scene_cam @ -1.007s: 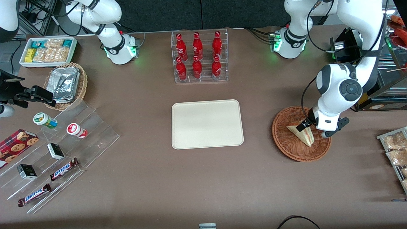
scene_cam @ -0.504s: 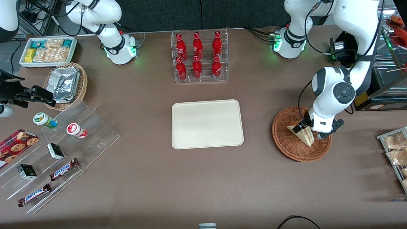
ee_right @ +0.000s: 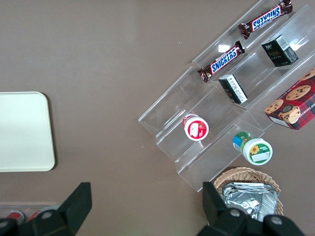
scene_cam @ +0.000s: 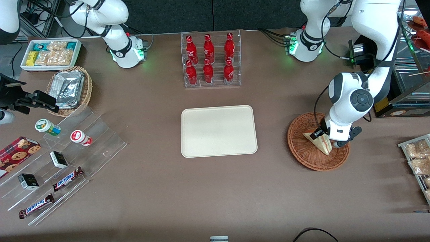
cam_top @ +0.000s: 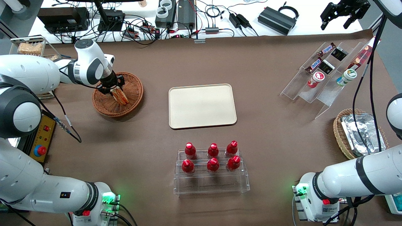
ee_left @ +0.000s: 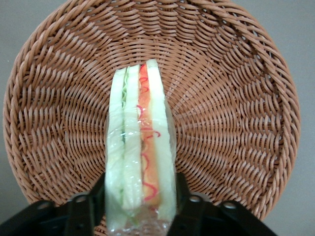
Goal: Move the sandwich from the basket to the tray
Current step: 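Lower the open left gripper around the sandwich and close it, then lift the sandwich and carry it toward the cream tray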
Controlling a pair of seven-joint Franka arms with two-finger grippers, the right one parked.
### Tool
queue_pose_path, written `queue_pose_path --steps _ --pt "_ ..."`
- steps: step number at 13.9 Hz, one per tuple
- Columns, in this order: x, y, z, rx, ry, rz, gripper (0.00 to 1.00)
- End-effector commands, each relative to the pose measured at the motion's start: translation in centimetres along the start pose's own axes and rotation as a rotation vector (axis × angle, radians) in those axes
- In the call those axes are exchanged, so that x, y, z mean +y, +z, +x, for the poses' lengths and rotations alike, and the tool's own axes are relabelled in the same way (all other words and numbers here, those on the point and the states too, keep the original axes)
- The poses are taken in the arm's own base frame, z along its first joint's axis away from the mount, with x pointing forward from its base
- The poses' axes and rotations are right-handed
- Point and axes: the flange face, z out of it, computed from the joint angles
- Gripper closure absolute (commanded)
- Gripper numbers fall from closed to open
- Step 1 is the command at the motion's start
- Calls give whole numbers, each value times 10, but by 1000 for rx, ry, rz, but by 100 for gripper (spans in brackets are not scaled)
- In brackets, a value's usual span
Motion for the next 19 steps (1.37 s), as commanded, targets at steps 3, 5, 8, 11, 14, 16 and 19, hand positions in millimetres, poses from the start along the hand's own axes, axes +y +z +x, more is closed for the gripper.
queue_pose_path --steps 3,5,8,11,14,16,19 --pt "2 -11 1 15 -10 -1 100" --pt "3 -31 2 -4 -3 19 100" --pt "10 -85 1 -44 15 59 100" --pt "43 -125 -20 -72 76 81 100" --pt "87 -145 -63 -85 134 90 100" --pt "116 -153 -99 -87 205 76 100" --pt "155 -161 -156 -82 326 46 100"
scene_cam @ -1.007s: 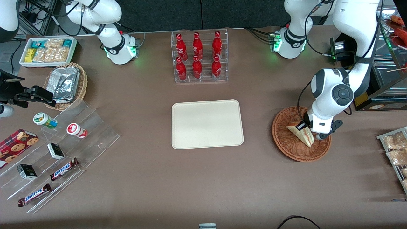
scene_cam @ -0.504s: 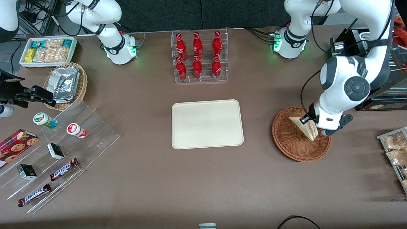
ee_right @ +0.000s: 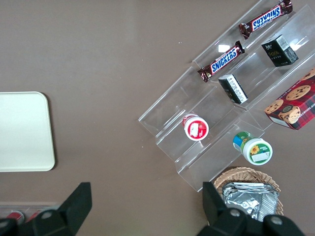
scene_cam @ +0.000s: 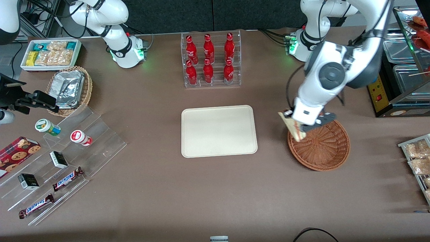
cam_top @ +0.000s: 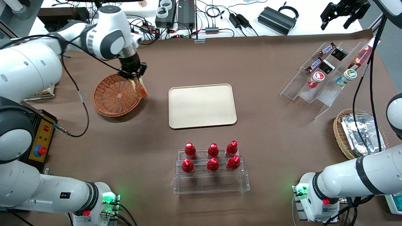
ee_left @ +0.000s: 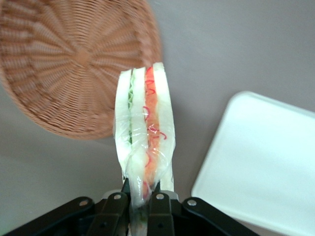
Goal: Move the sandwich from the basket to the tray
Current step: 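Lift the sandwich and carry it toward the cream tray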
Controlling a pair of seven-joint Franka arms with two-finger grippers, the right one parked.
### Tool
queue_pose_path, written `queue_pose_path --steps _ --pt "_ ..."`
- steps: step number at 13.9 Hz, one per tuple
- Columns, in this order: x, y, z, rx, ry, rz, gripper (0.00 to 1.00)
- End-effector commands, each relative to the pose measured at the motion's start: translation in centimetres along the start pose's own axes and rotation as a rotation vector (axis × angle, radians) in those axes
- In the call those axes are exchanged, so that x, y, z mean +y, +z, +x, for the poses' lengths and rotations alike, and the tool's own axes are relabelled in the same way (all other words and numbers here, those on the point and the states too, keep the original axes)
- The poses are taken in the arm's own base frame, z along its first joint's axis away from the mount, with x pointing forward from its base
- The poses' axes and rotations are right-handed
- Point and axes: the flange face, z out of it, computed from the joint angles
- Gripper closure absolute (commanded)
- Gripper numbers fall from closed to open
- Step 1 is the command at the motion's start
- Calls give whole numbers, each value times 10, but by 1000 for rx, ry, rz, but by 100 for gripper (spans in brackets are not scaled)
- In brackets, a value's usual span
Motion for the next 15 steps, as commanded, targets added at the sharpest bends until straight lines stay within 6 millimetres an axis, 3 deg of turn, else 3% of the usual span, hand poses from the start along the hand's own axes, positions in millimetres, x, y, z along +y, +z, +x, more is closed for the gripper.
queue_pose_path --steps 1,7,10,13,15 --pt "43 -5 -32 -6 84 -12 100" --pt "115 25 -93 -9 229 -89 100" --pt "158 57 -136 -4 302 -127 100" --pt "187 85 -156 24 319 -113 100" --pt "202 108 -146 61 293 -83 100"
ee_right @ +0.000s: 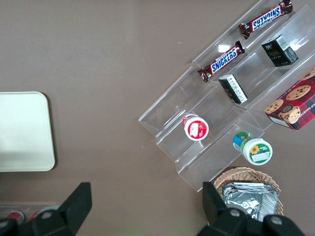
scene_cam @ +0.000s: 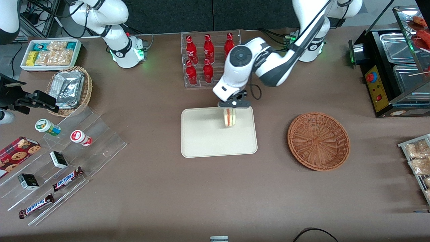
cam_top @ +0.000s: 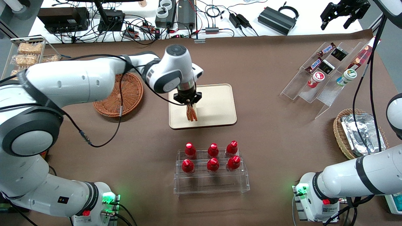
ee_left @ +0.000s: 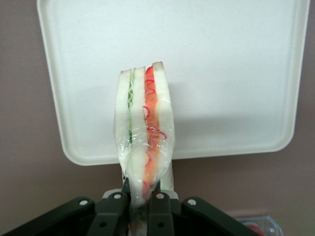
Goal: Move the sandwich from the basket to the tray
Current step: 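Lift the sandwich and carry it toward the cream tray, then lower the sandwich onto the tray center and open the left gripper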
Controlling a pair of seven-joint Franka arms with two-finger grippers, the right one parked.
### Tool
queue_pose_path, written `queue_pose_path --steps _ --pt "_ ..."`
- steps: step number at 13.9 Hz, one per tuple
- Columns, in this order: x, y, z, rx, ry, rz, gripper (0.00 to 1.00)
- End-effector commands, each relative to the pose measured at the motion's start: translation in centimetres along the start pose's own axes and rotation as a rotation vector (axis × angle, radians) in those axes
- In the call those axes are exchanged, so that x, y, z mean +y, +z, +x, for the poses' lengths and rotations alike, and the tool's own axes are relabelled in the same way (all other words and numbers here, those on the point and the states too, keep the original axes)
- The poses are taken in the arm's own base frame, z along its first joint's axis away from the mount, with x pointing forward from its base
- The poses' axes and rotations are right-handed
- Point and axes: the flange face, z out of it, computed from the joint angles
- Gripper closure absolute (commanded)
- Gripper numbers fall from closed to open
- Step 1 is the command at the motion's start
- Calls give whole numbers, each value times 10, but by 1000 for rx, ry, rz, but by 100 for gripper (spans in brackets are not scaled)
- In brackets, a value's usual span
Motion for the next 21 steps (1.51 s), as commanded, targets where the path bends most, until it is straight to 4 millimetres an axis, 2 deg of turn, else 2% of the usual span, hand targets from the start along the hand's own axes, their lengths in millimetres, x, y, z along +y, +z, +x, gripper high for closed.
queue_pose_path --steps 1,3,6,9,11,16,18,19,20,21 --pt "23 31 23 34 -43 23 100" --pt "36 42 28 46 -42 25 100" --pt "39 44 38 53 -43 16 100" --pt "51 56 30 50 -15 20 100" --pt "54 59 38 49 -17 13 100" --pt "54 73 38 49 0 30 100" --pt "62 76 33 45 10 27 59" --pt "62 77 35 45 10 26 24" --pt "62 75 35 47 14 28 1" --pt "60 70 36 48 8 40 1"
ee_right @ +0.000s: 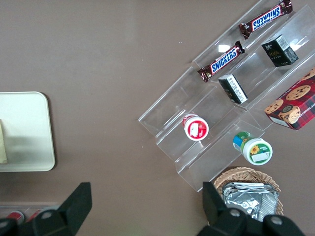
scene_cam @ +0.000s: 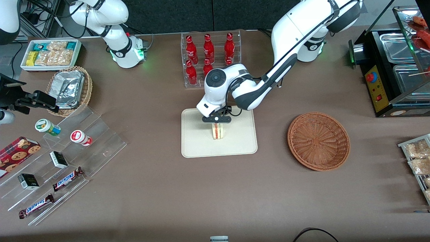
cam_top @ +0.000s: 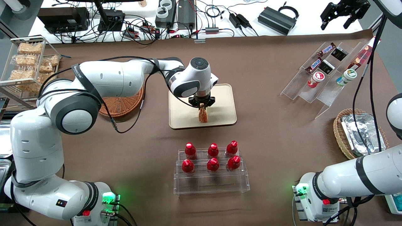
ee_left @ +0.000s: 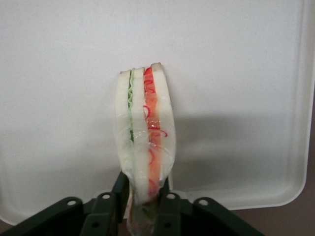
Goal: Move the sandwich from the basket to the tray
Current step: 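Lower the sandwich onto the tray center and open the left gripper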
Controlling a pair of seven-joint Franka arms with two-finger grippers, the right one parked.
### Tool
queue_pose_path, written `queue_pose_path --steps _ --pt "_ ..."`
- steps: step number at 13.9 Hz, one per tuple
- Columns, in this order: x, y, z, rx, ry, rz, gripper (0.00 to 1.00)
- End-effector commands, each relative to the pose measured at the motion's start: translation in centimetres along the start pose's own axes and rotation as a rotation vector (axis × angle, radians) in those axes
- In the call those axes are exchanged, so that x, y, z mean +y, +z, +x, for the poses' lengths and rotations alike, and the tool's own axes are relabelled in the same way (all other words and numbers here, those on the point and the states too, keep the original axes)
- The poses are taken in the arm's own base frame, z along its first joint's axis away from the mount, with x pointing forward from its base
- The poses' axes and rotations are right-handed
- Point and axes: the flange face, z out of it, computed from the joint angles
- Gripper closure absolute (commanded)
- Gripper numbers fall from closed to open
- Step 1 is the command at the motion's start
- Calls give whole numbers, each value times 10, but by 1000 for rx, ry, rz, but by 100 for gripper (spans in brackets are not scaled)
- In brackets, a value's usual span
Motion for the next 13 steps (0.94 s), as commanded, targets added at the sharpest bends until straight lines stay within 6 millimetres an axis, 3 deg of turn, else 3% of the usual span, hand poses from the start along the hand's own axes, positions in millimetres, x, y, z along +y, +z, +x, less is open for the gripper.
queue_pose_path --steps 1,5,8,11,13 --pt "1 -15 11 20 -26 34 1" --pt "-17 -65 35 0 -99 108 1" --pt "-44 -134 46 1 -177 79 0" --pt "-85 -194 59 -25 -283 46 0" --pt "-112 -222 64 -31 -294 57 0"
